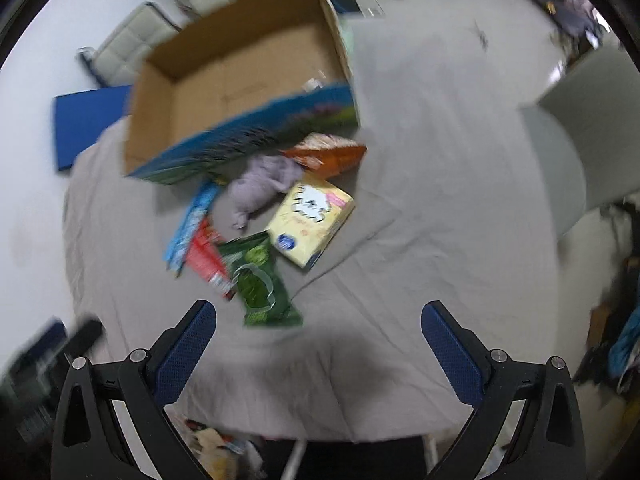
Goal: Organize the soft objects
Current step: 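Grasp the green Beegeo bag with the left tool while the right grasps the yellow tissue pack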
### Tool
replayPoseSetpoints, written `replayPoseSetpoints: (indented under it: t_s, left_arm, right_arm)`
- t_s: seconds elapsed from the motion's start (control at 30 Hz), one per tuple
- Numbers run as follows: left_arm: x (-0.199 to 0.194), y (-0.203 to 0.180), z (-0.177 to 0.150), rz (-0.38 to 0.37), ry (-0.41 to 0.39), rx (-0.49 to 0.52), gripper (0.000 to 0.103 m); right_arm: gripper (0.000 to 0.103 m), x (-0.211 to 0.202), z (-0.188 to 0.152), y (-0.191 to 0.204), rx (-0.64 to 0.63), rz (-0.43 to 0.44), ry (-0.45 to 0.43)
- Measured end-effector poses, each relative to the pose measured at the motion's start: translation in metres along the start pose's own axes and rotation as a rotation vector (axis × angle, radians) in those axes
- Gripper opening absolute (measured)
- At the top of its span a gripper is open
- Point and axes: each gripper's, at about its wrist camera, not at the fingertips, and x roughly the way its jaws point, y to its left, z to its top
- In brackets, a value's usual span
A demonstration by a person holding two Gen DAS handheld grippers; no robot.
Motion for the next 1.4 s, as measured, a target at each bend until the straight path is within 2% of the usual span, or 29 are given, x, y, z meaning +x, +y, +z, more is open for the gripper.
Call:
replayPoseSetpoints:
  t_s: [0.13,0.3,0.37,0.4,0.43,0.47,0.53,0.63,0.77,0.8,0.83,0.87,0.9,1.0,1.17,1.23,1.4]
  left_arm:
    - [0.078,-0.029,0.003,-0.051,0.14,0.032,0.103]
    - [0.148,-0.05,0.001,-0.045,0.249,0.041,0.1]
    - [0.166,-0.052,0.0,-0.038,0.273,0.038,0.087]
    - [0.173,-0.052,-0.001,-0.039,0.288,0.033,0.074]
    - [0.178,-0.051,-0.001,-0.054,0.297,0.017,0.056]
    - [0.179,-0.049,-0.002,-0.071,0.304,0.001,0.047]
    - [0.174,-0.042,-0.003,-0.072,0.307,-0.038,0.043]
    - [0.158,-0.034,-0.004,-0.044,0.286,-0.041,0.042]
    - [0.145,-0.021,-0.001,-0.011,0.304,-0.03,0.043]
    - [0.144,-0.02,0.002,-0.019,0.315,-0.018,0.043]
    - [0.144,-0.018,0.004,-0.028,0.324,-0.012,0.044]
    - [0.146,-0.016,0.007,-0.035,0.333,-0.003,0.044]
    - [0.151,-0.016,0.012,-0.043,0.348,0.008,0.045]
    - [0.159,-0.011,0.021,-0.103,0.387,0.011,0.046]
    - [0.158,-0.006,0.025,-0.191,0.404,0.052,0.05]
    - [0.153,-0.002,0.025,-0.217,0.404,0.057,0.052]
    - [0.146,0.016,0.01,-0.251,0.398,0.018,0.052]
  right_arm:
    - [0.103,0.052,0.027,-0.013,0.052,-0.003,0.057]
    - [0.103,0.089,0.044,-0.027,0.073,-0.016,0.102]
    - [0.103,0.096,0.047,-0.03,0.081,-0.004,0.128]
    - [0.103,0.1,0.048,-0.031,0.087,0.011,0.14]
    - [0.103,0.103,0.049,-0.032,0.094,0.024,0.151]
    - [0.103,0.105,0.052,-0.032,0.101,0.039,0.162]
    - [0.103,0.111,0.055,-0.031,0.127,0.079,0.182]
    - [0.103,0.126,0.062,-0.024,0.167,0.137,0.213]
    - [0.103,0.155,0.076,-0.003,0.203,0.127,0.258]
    - [0.103,0.163,0.078,0.001,0.213,0.115,0.271]
    - [0.097,0.168,0.078,0.004,0.212,0.103,0.279]
    - [0.09,0.173,0.078,0.006,0.203,0.084,0.29]
    - [0.078,0.176,0.075,0.006,0.187,0.042,0.304]
    - [0.071,0.176,0.065,-0.001,0.142,0.031,0.351]
    - [0.069,0.166,0.041,-0.01,-0.054,-0.111,0.434]
    - [0.07,0.158,0.036,-0.013,-0.093,-0.145,0.412]
    - [0.072,0.139,0.044,-0.018,-0.03,-0.134,0.319]
